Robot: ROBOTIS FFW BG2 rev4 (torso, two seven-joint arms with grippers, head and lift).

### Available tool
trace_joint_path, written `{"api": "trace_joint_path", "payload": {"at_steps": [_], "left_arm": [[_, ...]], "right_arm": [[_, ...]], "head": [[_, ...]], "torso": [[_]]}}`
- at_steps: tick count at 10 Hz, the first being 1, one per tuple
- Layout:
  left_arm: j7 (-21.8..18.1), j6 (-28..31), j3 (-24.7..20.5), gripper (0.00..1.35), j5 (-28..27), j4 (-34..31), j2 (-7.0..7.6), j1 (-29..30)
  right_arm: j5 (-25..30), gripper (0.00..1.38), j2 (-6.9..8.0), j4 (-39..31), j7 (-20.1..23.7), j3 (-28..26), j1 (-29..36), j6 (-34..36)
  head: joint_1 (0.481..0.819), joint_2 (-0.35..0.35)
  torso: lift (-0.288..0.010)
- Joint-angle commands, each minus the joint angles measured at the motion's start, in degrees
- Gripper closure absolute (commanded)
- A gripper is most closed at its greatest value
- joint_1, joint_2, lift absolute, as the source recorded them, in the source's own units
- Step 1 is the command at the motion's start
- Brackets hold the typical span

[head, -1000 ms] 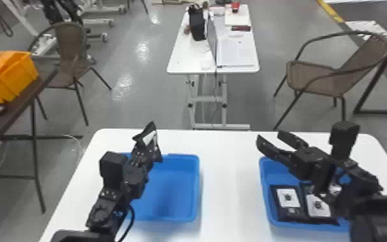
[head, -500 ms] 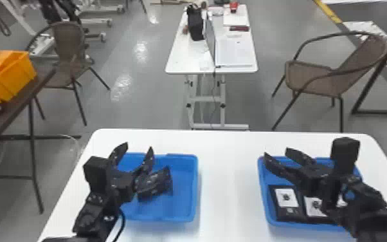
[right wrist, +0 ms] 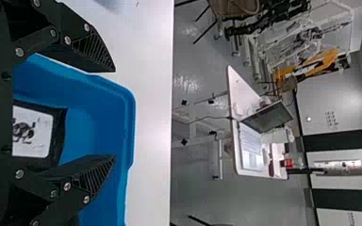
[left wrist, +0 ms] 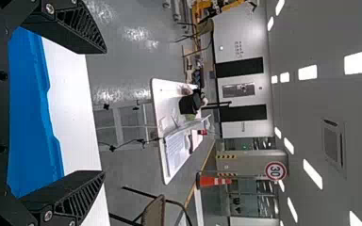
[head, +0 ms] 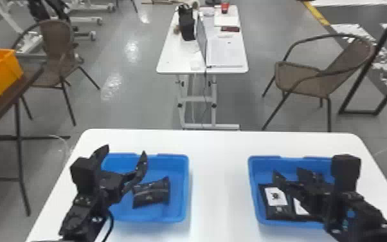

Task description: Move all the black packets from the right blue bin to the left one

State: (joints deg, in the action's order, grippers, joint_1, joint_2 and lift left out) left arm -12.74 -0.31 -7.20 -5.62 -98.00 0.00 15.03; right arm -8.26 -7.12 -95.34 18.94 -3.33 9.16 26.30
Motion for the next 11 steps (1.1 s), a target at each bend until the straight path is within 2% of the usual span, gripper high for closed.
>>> {"api": "trace_joint_path", "payload": {"at_steps": [1, 4, 11], "left_arm": [[0.00, 0.14, -0.01, 0.12, 0.00, 0.01, -0.15, 0.00], [0.00, 0.66, 0.17, 0.12, 0.26, 0.01, -0.15, -0.18], [-0.18, 1.72, 0.26, 0.12, 0.79, 0.36, -0.15, -0.35]], "right_arm": [[0.70, 0.41, 0.00, -0.46, -0.57, -0.54, 0.77, 4.55], [0.88, 0.40, 1.41, 2.35, -1.89, -0.54, -0.02, 9.74], [-0.18, 0.40, 2.11, 13.25, -3.21, 1.04, -5.21, 9.04]], "head": [[0.695, 0.041], [0.695, 0.026], [0.695, 0.038]], "torso": [[0.000], [0.000], [0.000]]}}
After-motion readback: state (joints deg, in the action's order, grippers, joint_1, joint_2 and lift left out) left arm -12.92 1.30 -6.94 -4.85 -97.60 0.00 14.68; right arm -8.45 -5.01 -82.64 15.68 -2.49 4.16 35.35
